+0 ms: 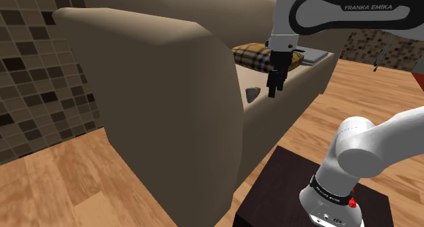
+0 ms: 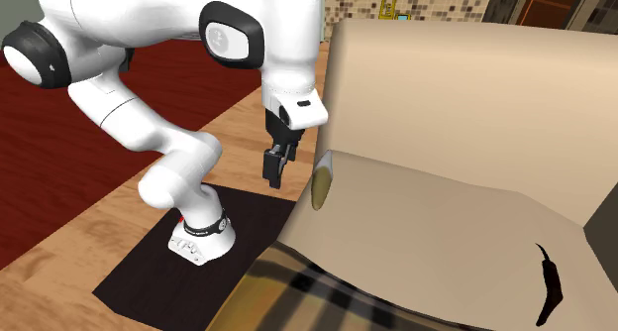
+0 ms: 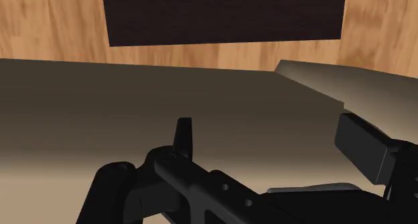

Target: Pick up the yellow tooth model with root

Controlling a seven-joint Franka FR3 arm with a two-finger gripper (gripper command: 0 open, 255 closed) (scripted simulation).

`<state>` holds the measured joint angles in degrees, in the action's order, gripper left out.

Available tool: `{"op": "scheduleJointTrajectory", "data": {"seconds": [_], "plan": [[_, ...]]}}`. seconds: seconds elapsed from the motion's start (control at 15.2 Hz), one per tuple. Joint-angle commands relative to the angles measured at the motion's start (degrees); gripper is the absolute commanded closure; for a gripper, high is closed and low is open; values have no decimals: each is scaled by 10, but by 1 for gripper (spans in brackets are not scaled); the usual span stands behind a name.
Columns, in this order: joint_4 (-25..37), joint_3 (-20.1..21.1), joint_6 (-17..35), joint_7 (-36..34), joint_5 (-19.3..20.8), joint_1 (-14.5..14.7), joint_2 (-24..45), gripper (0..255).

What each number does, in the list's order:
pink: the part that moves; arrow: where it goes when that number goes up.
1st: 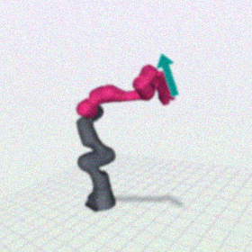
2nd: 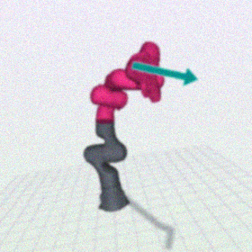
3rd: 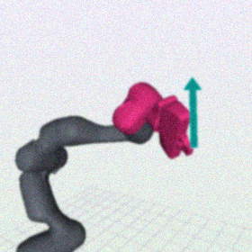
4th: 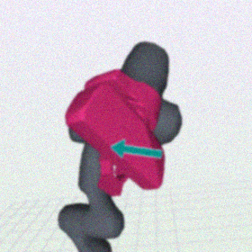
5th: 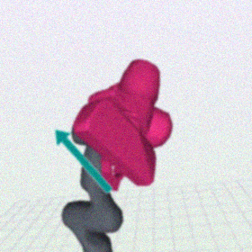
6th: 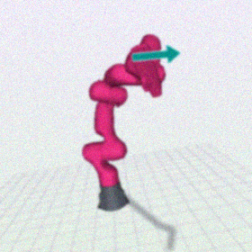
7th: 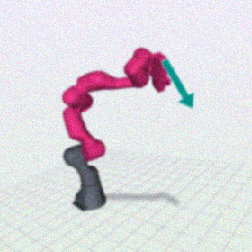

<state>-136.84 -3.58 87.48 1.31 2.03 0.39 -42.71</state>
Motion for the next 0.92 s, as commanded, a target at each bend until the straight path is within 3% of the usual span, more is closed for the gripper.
{"op": "scheduleJointTrajectory", "data": {"seconds": [0.0, 0.46, 0.86], "plan": [[0, 0, 0, 0, 0, 0, 0, 0], [114, 84, 16, -579, -176, -158, 132, 0], [75, 88, 55, -585, -181, -161, 131, 0]]}}
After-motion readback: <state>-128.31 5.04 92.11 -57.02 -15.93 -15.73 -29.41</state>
